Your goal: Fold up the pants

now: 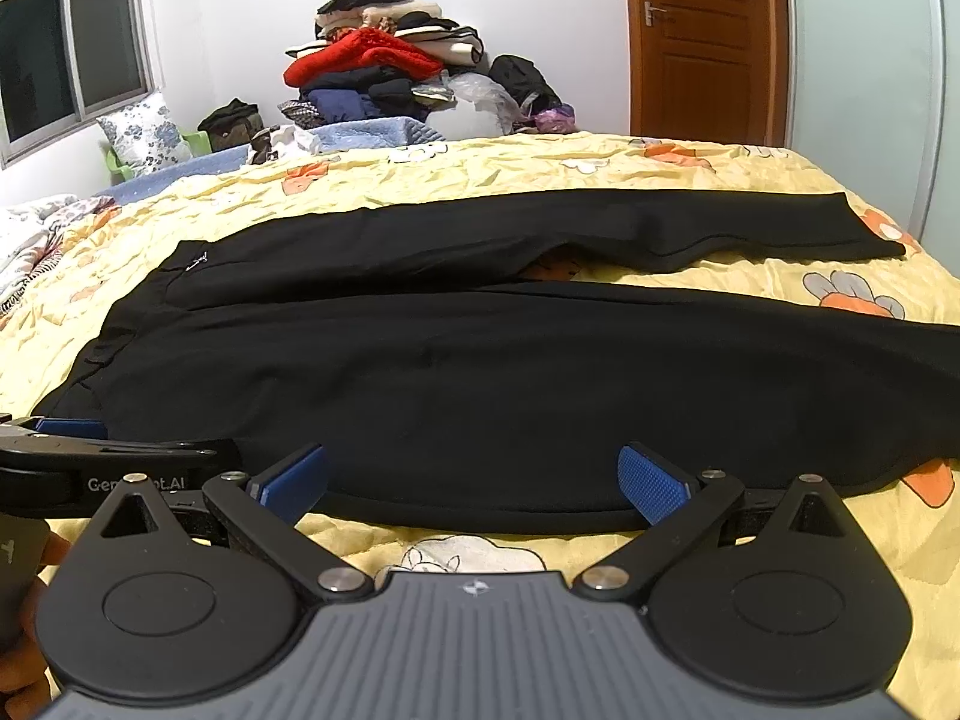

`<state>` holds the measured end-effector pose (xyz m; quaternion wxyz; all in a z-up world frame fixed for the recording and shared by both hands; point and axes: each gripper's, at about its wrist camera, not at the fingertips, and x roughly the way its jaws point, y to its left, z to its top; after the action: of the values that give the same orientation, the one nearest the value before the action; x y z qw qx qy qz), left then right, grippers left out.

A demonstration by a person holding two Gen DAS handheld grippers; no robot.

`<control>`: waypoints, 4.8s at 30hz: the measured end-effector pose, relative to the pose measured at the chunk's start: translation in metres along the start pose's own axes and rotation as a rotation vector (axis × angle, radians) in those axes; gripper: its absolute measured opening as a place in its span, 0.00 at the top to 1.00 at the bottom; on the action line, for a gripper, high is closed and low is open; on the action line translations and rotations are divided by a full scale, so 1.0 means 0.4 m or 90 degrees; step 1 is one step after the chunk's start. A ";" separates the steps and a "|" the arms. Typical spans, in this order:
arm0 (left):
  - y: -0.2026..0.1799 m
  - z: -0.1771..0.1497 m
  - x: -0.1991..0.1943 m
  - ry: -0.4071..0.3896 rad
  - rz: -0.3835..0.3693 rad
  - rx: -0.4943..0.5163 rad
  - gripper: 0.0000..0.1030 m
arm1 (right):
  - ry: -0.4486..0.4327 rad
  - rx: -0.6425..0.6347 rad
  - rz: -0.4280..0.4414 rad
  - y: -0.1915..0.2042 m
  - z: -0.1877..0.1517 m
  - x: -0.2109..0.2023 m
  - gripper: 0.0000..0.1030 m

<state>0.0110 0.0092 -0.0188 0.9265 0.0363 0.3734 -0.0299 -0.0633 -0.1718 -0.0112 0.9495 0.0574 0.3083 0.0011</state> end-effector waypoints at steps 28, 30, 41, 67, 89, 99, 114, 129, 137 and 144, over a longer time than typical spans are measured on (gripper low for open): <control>0.255 0.178 0.053 -0.044 0.082 -0.138 0.01 | -0.120 -0.442 0.164 0.155 0.347 0.248 0.00; 0.292 0.202 0.065 -0.042 0.092 -0.155 0.01 | -0.052 -0.443 0.199 0.159 0.394 0.331 0.00; 0.364 0.287 0.151 -0.032 0.087 -0.188 0.01 | 0.119 -0.416 0.369 0.173 0.569 0.684 0.00; 0.432 0.348 0.257 0.002 -0.022 -0.283 0.01 | 0.115 -0.623 0.293 0.304 0.501 0.704 0.90; 0.491 0.465 0.535 0.191 -0.310 -0.656 0.20 | -0.098 -0.809 0.232 0.295 0.272 0.463 0.92; 0.488 0.424 0.475 0.119 -0.304 -0.633 0.93 | -0.110 -0.775 0.223 0.292 0.271 0.492 0.93; 0.440 0.380 0.326 0.011 -0.266 -0.555 0.94 | -0.176 -0.726 0.051 0.249 0.298 0.580 0.39; 0.448 0.346 0.374 0.017 -0.222 -0.585 0.63 | -0.120 -0.723 0.045 0.252 0.248 0.605 0.95; 0.470 0.366 0.388 0.006 -0.206 -0.599 0.46 | -0.131 -0.755 0.036 0.247 0.213 0.575 0.96; 0.487 0.337 0.378 0.000 -0.229 -0.640 0.82 | -0.142 -0.762 0.022 0.252 0.202 0.564 0.96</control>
<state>0.2286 0.1868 -0.0181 0.8098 -0.4768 0.3417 -0.0053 0.1699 -0.0721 -0.0672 0.8432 -0.4819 0.1521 0.1834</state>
